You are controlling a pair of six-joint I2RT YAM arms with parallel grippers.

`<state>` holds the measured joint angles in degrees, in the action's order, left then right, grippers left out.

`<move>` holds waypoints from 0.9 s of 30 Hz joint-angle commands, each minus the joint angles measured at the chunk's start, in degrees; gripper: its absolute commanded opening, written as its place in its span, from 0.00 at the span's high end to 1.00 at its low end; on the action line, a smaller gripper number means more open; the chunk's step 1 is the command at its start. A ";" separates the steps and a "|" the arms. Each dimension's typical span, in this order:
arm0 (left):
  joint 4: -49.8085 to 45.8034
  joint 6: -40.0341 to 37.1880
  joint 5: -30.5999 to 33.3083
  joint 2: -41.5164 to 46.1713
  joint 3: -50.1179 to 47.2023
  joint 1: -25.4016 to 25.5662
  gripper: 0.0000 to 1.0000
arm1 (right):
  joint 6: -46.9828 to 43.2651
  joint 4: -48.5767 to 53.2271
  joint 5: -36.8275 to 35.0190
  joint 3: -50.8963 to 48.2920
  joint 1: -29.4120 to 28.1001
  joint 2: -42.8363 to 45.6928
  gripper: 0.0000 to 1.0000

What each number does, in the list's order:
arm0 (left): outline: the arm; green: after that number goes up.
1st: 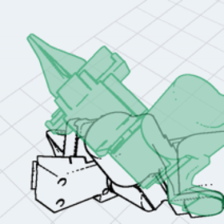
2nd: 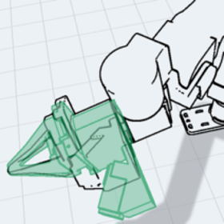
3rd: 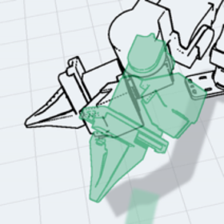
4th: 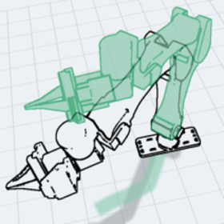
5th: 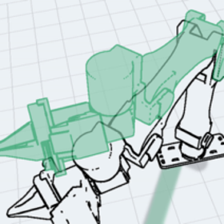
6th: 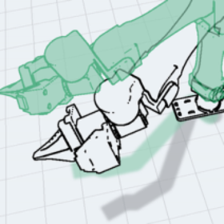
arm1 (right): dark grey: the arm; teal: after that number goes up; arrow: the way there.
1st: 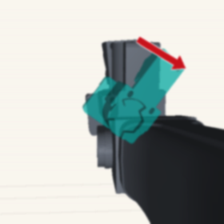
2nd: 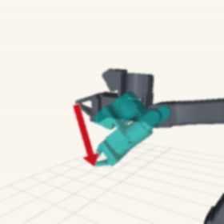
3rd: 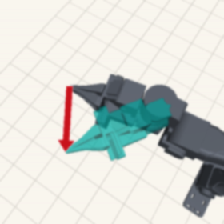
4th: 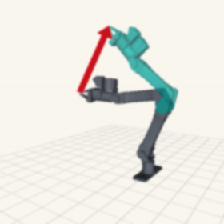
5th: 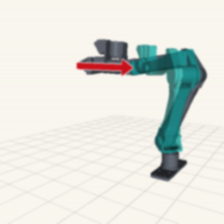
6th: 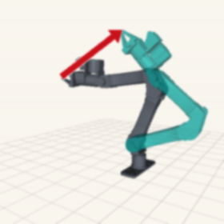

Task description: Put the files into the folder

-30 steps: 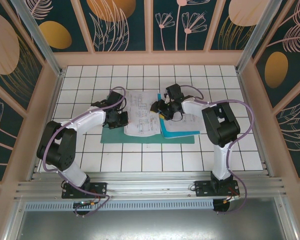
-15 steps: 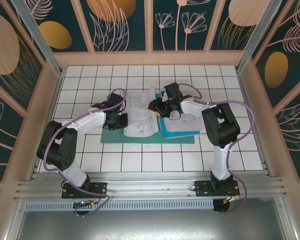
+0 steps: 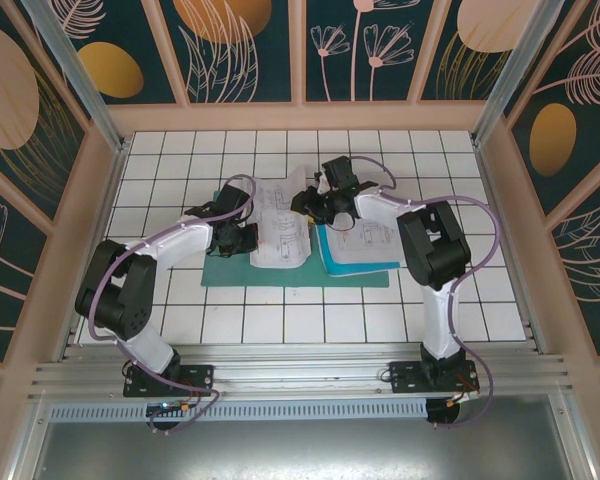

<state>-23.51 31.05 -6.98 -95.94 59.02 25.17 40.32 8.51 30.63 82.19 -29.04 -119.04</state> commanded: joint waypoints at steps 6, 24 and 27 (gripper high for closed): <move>2.20 -1.60 0.33 -3.07 1.04 -0.12 1.00 | -4.86 5.29 -3.30 3.65 0.53 -3.26 0.59; 2.44 -1.17 0.59 -6.37 4.17 -0.12 1.00 | -7.08 6.50 -5.57 5.70 1.22 -4.34 1.00; 1.94 1.41 0.91 -4.79 4.08 -0.20 0.98 | -9.17 5.14 -8.15 3.85 1.26 -1.23 1.00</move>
<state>-21.39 30.44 -6.92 -102.17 61.84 25.17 33.89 14.04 25.76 86.91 -28.12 -124.29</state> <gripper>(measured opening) 0.061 0.055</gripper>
